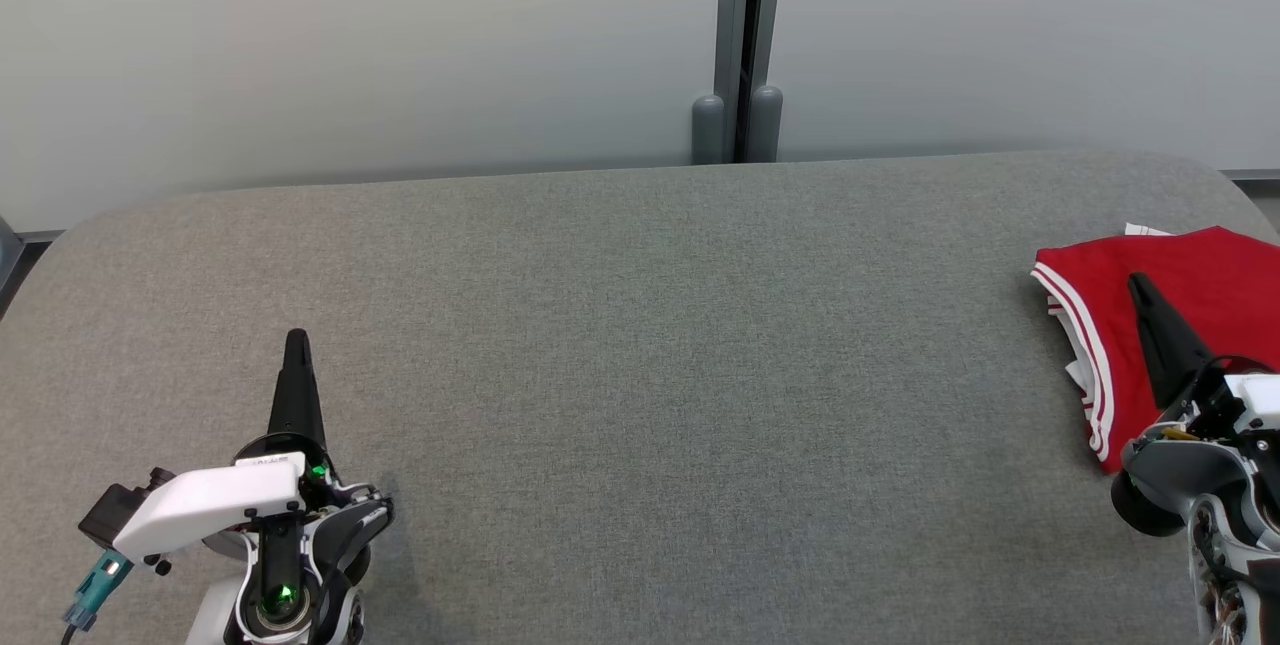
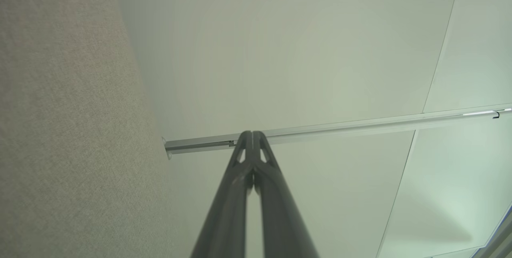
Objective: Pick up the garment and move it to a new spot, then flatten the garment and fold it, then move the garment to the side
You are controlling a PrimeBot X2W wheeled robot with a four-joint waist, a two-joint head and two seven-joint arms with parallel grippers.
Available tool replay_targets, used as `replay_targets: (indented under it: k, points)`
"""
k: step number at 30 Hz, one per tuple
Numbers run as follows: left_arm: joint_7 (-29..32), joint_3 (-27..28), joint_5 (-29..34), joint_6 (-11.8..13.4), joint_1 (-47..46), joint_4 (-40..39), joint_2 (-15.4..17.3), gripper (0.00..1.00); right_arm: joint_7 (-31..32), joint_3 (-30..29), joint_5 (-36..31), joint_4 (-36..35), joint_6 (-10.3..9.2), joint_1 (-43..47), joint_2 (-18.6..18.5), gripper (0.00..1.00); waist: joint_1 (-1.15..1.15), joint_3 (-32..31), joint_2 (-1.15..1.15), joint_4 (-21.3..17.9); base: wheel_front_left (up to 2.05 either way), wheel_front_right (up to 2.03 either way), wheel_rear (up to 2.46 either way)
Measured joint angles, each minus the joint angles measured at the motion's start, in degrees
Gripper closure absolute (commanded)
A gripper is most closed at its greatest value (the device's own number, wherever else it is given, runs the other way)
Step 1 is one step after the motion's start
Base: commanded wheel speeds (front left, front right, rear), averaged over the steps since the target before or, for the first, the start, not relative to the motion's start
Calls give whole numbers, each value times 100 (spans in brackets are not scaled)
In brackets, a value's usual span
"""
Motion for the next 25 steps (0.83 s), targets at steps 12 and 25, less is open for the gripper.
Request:
replay_targets:
  k: [12,25]
  points:
    - [0,0,0,0,0,0,0,100,-1,4,1,0,0,0,-3,100,0,0,0,0,0,0,0]
    - [0,-1,0,0,0,0,0,100,-1,8,1,0,0,0,-5,100,0,0,0,0,0,0,0]
